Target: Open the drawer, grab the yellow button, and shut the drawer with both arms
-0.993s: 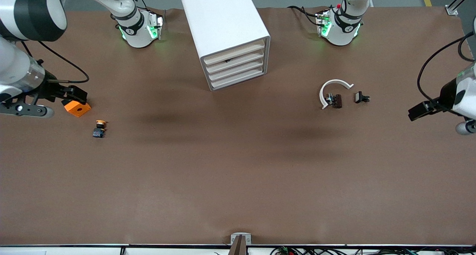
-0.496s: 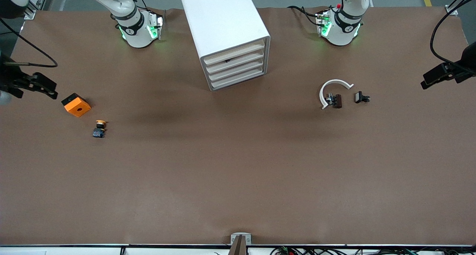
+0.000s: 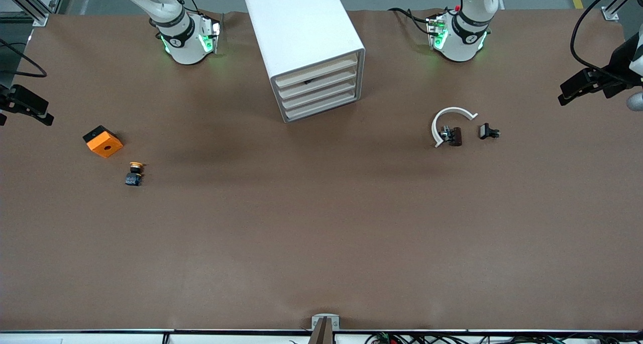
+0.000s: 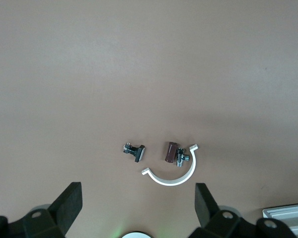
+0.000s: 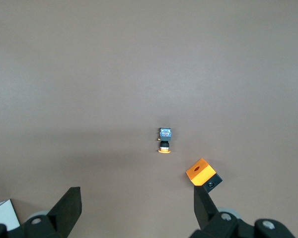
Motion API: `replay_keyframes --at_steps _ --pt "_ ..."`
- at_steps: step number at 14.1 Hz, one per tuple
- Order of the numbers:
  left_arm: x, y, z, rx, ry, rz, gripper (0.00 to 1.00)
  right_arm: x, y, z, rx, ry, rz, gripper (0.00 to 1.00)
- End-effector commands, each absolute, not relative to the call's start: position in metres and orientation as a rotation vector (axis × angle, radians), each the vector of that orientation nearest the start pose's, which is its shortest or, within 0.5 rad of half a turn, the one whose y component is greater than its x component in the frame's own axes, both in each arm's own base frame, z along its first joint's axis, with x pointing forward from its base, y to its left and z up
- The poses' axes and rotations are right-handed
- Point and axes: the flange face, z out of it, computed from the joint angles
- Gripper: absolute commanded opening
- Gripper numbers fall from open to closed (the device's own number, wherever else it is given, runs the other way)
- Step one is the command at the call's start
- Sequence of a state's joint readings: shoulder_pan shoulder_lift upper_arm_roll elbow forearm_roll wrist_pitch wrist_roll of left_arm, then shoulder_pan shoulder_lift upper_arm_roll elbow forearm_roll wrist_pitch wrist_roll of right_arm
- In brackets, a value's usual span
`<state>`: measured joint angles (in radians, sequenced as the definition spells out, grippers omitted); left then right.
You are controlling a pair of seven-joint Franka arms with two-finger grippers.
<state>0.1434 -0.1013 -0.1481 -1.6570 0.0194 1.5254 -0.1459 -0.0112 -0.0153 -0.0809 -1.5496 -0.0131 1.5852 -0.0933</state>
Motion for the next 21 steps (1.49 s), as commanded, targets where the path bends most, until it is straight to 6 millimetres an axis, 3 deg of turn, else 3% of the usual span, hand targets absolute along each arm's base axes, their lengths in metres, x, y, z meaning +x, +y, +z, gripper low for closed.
replay_keyframes --at_steps 1,10,21 --pt "0.513 -0.006 0.634 -3.113 -0.203 0.004 1.0 0.55 -0.046 0.649 -3.144 -0.019 -0.063 1.0" --pt "0.511 -0.041 0.629 -3.108 -0.117 0.018 1.0 0.542 -0.05 0.659 -3.143 -0.007 -0.009 1.0" --pt "0.516 -0.037 0.636 -3.113 -0.119 0.007 1.0 0.542 -0.049 0.664 -3.147 -0.019 -0.021 1.0"
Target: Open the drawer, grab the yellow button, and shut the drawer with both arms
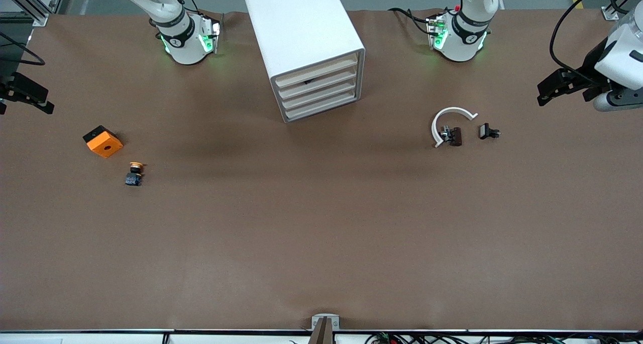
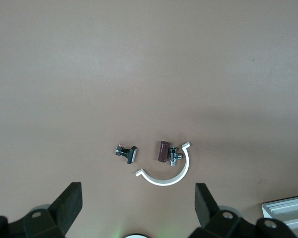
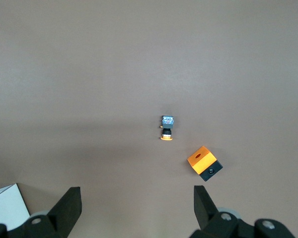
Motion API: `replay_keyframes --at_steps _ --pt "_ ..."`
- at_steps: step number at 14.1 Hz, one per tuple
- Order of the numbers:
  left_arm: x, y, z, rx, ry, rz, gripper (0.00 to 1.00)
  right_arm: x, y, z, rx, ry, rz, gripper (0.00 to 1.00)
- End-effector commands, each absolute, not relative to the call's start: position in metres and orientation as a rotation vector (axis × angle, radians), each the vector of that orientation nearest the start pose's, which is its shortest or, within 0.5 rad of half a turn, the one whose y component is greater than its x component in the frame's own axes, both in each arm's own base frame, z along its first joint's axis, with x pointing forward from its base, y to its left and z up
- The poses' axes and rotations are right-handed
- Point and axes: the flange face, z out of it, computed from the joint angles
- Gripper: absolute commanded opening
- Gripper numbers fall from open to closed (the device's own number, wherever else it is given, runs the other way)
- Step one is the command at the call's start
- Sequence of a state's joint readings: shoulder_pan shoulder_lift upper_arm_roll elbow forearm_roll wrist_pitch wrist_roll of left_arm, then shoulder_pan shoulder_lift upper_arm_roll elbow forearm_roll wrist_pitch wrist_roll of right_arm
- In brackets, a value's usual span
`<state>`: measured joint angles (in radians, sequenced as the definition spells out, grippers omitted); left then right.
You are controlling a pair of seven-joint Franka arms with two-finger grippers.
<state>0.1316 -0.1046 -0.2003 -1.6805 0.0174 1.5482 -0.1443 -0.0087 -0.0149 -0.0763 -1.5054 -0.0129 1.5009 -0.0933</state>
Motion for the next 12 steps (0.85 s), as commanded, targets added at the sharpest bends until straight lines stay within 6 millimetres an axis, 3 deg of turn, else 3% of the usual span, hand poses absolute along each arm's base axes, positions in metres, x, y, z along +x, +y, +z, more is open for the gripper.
replay_keyframes --at_steps 1,12 --pt "0.5177 -0.0349 0.6364 -3.114 -0.124 0.007 1.0 0.5417 -0.0488 0.664 -3.145 -0.019 -0.021 1.0" --pt "0.5209 -0.0263 0.6397 -3.117 -0.126 0.022 1.0 0.5424 -0.048 0.6647 -3.146 -0.029 -0.026 1.0"
